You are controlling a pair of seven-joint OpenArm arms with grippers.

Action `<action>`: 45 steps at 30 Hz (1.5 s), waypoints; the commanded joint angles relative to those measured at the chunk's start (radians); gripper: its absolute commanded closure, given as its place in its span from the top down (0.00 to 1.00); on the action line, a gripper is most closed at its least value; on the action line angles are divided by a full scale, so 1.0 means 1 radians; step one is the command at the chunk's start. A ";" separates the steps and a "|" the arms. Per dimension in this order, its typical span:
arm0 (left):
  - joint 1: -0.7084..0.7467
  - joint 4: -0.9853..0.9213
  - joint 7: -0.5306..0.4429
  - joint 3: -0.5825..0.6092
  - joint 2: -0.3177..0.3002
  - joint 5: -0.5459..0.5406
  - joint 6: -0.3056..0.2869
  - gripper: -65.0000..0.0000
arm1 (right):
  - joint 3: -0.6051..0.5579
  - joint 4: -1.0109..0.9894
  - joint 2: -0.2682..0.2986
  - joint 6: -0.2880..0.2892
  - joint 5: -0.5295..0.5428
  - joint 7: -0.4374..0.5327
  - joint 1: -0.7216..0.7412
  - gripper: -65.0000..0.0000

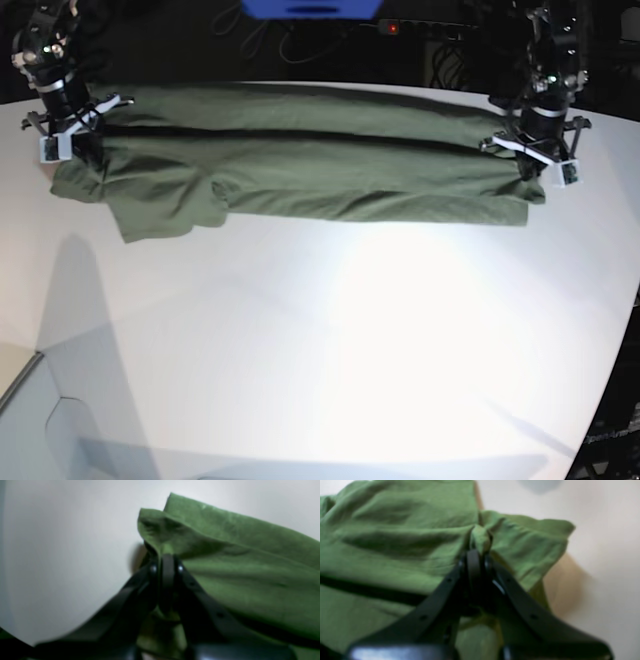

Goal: Layout the t-shirt on the table in an organized manner, then fold the t-shirt properly
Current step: 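Lay the folded hem down and adjust the right gripper's grip on the fold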

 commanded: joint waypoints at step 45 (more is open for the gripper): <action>0.009 0.017 -0.021 -0.013 -0.009 0.001 0.008 0.45 | -0.116 -0.155 -0.019 -0.006 0.009 -0.354 0.474 0.63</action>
